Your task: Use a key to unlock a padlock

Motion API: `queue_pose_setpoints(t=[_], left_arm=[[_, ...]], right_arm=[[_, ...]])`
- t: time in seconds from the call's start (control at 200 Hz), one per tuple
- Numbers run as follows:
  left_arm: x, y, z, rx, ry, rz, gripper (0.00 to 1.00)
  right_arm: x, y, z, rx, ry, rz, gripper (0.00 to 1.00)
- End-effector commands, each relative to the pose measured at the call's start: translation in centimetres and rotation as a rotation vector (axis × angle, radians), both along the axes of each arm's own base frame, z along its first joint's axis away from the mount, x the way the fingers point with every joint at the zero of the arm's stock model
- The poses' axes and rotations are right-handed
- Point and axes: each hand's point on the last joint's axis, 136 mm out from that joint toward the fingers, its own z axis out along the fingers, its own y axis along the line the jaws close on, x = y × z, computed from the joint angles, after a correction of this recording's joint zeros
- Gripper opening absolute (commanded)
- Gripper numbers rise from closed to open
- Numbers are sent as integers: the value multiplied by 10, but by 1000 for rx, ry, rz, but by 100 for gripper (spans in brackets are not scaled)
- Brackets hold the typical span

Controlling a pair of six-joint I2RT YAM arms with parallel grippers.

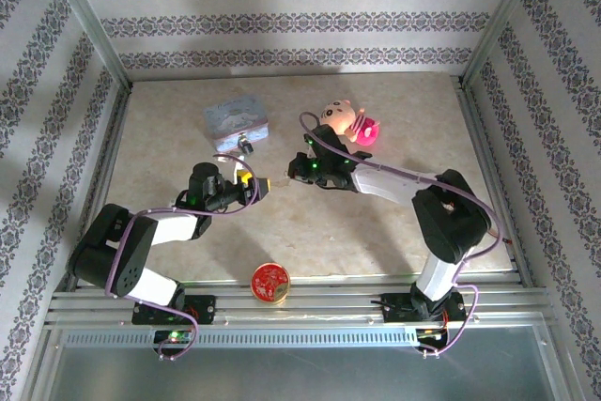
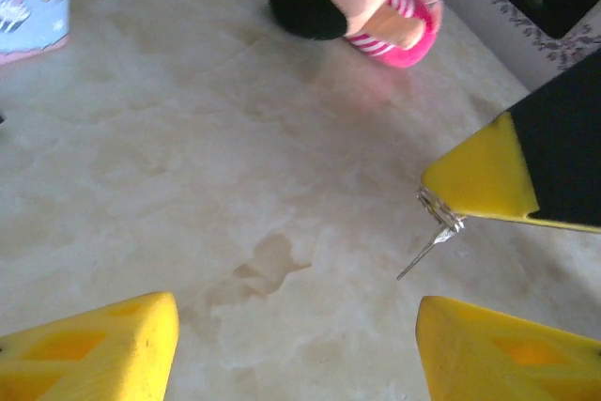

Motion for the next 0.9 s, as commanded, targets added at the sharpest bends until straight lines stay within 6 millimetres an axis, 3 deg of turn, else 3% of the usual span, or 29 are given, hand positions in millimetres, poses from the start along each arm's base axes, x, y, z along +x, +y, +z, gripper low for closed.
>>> queue_pose_setpoints(t=[0.0, 0.375, 0.585, 0.899], left_arm=[[-2, -19, 36, -21, -155, -103, 65], [-17, -49, 63, -35, -317, -254, 62], [-15, -58, 65, -60, -335, -271, 53], [-10, -69, 60, -83, -335, -296, 48]], right_arm=[[-1, -5, 19, -26, -67, 19, 0], [1, 13, 60, 148, -73, 45, 0], [-2, 13, 71, 189, -86, 40, 0], [-4, 12, 77, 251, -88, 29, 0]])
